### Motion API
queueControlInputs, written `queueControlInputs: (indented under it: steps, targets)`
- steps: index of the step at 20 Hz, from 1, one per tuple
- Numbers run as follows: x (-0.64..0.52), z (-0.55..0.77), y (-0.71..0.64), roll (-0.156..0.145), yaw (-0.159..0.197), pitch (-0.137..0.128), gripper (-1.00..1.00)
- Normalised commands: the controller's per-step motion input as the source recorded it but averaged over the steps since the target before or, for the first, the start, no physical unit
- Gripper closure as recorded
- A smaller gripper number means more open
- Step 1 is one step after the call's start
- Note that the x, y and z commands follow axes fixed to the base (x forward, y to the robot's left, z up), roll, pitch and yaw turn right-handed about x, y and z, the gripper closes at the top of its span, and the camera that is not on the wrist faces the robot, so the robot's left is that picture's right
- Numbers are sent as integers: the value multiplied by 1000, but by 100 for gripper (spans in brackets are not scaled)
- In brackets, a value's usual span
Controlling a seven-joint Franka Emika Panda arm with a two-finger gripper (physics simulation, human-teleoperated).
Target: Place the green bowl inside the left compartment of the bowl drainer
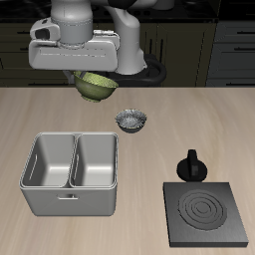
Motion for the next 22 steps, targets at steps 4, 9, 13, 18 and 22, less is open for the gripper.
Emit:
queueControlInputs:
  steps: [4,9,13,18,22]
  targets:
    - [80,90,82,8,-26,-7,100]
    - [91,-17,73,30,-22,-7,100]
    - [66,-143,50,27,-19,16,100]
    - [14,-100,6,12,7,1,100]
    - [38,-109,30,6,16,8,100]
